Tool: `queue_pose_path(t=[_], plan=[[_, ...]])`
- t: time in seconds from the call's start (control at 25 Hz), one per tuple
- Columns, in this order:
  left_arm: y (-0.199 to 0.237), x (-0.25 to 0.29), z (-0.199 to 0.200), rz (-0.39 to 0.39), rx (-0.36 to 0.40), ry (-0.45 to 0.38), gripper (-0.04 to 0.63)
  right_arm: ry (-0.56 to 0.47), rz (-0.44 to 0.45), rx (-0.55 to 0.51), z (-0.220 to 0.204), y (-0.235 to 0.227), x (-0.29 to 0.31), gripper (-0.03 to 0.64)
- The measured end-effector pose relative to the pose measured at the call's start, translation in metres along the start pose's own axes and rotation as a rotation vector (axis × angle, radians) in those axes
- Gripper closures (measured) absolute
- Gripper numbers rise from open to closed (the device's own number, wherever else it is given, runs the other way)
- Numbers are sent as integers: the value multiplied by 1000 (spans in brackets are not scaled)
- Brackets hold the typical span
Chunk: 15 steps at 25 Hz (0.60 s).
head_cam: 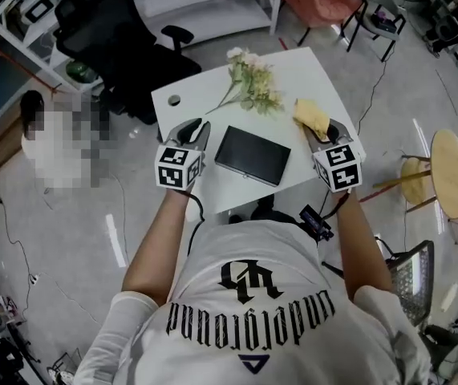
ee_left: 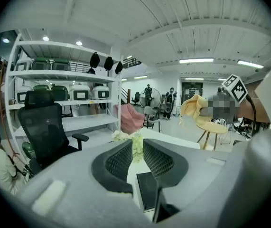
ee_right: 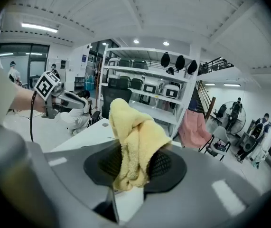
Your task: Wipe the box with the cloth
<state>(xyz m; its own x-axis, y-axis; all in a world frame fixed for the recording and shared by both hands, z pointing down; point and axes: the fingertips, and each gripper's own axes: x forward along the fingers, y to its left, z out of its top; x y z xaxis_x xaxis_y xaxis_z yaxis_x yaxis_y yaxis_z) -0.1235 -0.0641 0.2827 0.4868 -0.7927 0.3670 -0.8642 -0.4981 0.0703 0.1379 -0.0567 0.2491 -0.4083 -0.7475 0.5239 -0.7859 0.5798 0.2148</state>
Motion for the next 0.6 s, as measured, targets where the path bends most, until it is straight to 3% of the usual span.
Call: queue_pose_path(t=[0.2,0.6], plan=[[-16,-30,36,-15,13,-104,583,-27,16,0,8,14,-16,503],[-85,-74,87,-38,24,-205,588,-96,93,5,7,19,-71,502]])
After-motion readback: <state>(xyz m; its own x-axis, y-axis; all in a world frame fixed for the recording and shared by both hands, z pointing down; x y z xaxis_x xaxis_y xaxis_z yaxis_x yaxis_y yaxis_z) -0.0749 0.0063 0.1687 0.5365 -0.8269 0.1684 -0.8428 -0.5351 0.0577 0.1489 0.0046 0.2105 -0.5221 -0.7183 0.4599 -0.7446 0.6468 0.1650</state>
